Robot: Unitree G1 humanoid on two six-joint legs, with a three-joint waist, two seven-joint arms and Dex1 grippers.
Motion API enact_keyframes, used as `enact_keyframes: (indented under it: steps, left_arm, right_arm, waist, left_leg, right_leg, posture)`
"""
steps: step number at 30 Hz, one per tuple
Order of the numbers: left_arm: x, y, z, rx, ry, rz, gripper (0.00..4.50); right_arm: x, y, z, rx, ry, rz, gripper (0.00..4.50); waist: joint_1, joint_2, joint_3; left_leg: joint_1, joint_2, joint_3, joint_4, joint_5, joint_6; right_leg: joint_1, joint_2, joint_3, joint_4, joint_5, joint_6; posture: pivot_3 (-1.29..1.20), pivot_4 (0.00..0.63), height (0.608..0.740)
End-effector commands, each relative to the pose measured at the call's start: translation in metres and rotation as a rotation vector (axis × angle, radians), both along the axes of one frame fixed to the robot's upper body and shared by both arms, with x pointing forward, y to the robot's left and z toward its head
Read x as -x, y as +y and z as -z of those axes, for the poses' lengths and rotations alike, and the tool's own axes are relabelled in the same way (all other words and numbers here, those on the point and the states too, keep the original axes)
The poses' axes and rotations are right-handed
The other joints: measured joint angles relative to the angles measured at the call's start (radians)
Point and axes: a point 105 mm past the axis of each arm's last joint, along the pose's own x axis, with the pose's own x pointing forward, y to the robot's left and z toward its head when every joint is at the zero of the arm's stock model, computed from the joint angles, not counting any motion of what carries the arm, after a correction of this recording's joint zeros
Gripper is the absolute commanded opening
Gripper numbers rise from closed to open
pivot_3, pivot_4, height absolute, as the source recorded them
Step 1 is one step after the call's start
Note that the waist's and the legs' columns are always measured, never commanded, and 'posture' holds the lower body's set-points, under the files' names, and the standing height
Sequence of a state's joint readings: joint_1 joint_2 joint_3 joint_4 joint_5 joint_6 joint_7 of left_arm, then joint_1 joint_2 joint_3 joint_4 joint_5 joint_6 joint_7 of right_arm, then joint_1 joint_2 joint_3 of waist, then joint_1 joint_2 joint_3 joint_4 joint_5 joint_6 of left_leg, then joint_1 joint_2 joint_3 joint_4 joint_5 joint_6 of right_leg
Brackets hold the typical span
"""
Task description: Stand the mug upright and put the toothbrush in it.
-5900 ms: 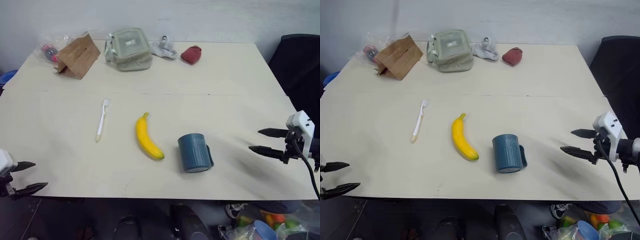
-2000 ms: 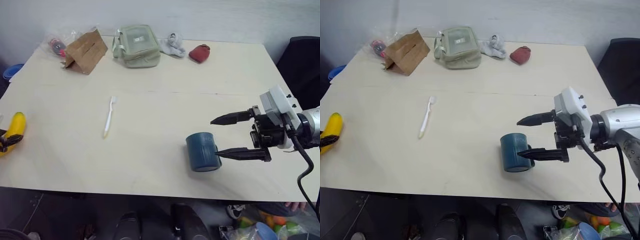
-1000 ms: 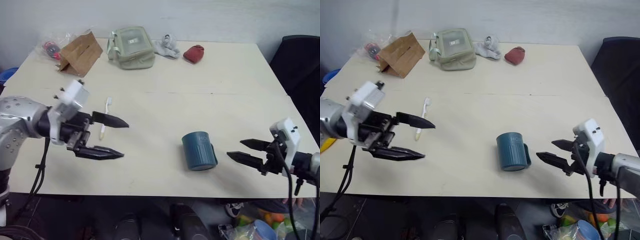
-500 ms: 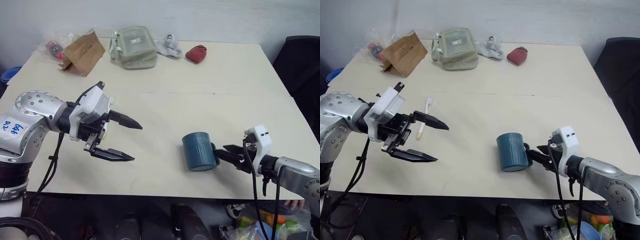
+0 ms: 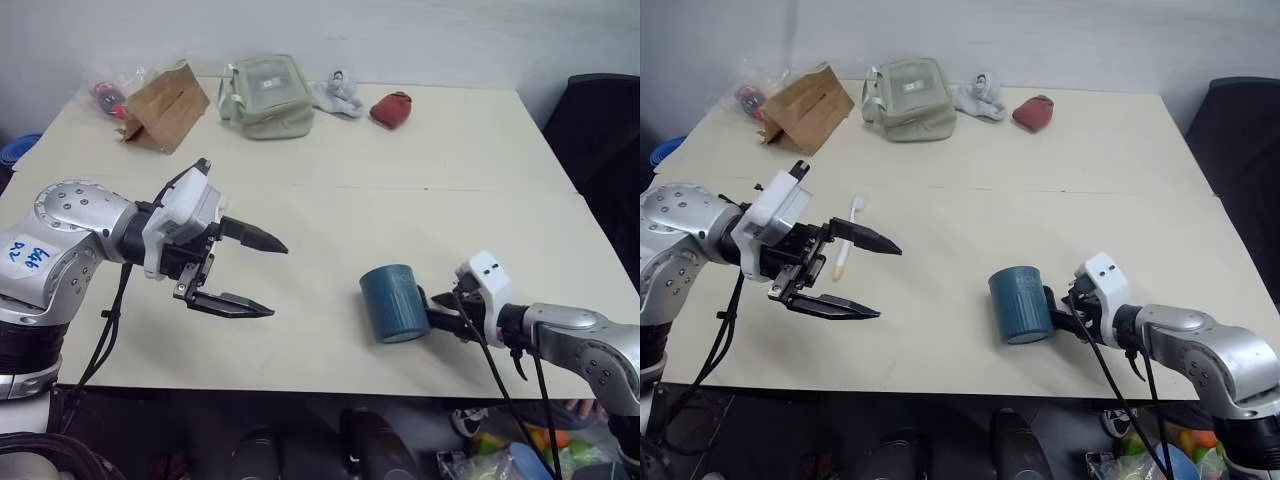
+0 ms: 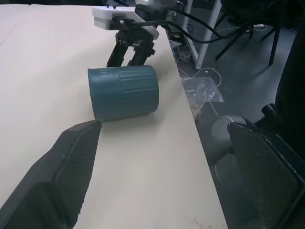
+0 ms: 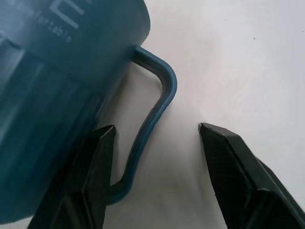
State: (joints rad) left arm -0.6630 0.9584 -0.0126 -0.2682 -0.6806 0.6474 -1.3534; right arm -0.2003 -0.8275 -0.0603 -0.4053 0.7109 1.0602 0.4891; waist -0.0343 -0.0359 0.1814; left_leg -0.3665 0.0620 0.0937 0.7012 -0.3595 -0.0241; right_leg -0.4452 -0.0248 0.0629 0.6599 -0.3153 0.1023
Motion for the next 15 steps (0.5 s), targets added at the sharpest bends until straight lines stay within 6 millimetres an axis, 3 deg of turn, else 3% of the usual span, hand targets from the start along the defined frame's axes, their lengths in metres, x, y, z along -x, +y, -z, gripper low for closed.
enact_keyframes:
  steps: [1, 6, 11, 15]
  left_arm:
    - [0.004, 0.0, -0.011, -0.006, -0.064, 0.002, 4.5]
    - [0.003, 0.0, -0.012, 0.0, -0.072, -0.013, 4.5]
    - [0.002, 0.001, -0.012, 0.002, -0.073, -0.03, 4.5]
    - [-0.002, 0.006, -0.014, 0.029, -0.068, -0.097, 4.5]
  right_arm:
    - [0.001, -0.001, 0.011, 0.018, 0.042, -0.018, 1.78]
    - [0.001, 0.001, 0.012, 0.02, 0.036, -0.04, 0.12]
    - [-0.004, 0.002, 0.01, 0.032, -0.017, -0.034, 0.03]
    - [-0.033, 0.025, -0.035, -0.158, -0.29, 0.015, 0.03]
  waist:
    - [0.0, -0.001, -0.001]
    - [0.004, -0.001, -0.001]
    - [0.006, -0.004, -0.003]
    - [-0.006, -0.006, -0.004]
  left_leg:
    - [0.0, 0.0, 0.0, 0.0, 0.0, 0.0]
    - [0.0, 0.0, 0.0, 0.0, 0.0, 0.0]
    - [0.0, 0.0, 0.0, 0.0, 0.0, 0.0]
    - [0.0, 0.002, 0.0, 0.0, 0.0, 0.0]
  right_leg:
    - [0.0, 0.0, 0.0, 0.0, 0.0, 0.0]
    - [0.0, 0.0, 0.0, 0.0, 0.0, 0.0]
    - [0.0, 0.0, -0.001, 0.0, 0.0, 0.0]
    - [0.0, 0.001, 0.0, 0.0, 0.0, -0.001]
  posture:
    - [0.0, 0.15, 0.74]
    - [0.0, 0.15, 0.74]
    - [0.0, 0.15, 0.74]
    - [0.0, 0.15, 0.74]
